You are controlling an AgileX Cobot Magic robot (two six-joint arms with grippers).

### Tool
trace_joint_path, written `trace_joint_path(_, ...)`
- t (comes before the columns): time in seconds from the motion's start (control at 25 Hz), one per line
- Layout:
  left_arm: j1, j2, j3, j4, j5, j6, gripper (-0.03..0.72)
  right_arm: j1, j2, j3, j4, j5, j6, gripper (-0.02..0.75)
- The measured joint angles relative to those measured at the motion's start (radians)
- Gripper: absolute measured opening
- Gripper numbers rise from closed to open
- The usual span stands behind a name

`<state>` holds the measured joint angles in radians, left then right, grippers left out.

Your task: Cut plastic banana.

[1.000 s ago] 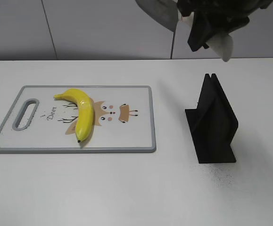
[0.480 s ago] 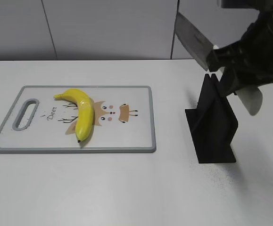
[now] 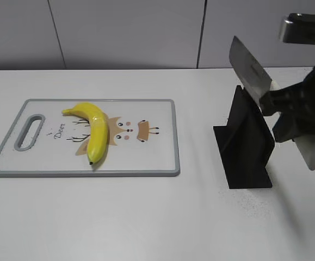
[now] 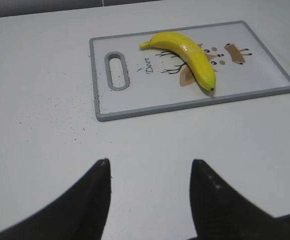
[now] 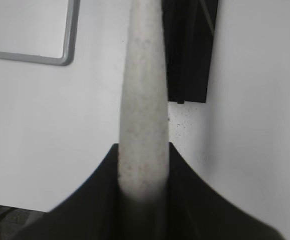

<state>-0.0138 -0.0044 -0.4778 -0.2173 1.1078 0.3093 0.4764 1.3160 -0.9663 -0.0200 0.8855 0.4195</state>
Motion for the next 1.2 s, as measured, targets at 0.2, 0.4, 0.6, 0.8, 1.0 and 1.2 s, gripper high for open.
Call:
trace_joint_path(0.2,0.0,-0.001,0.003,0.0,-0.008,-0.003,0.498,0.0,-0.046,0.072,-0.024,-0.017,0.04,0.161)
trace_joint_path(0.4,0.0,-0.001,0.005,0.0,-0.01,-0.005,0.497,0.0,-0.049,0.121,-0.04,-0.034,0.072,0.161)
trace_joint_path(0.6,0.0,-0.001,0.005,0.0,-0.01,-0.005,0.497,0.0,-0.048,0.171,-0.061,-0.107,0.104,0.161)
trace_joint_path(0.8,0.0,-0.001,0.005,0.0,-0.01,-0.005,0.488,0.0,-0.016,0.178,-0.064,-0.182,0.106,0.161)
trace_joint_path(1.0,0.0,-0.001,0.005,0.0,-0.011,-0.005,0.487,0.0,0.038,0.178,-0.088,-0.214,0.106,0.161)
trace_joint_path(1.2,0.0,-0.001,0.005,0.0,-0.011,-0.005,0.487,0.0,0.068,0.178,-0.1,-0.223,0.106,0.161)
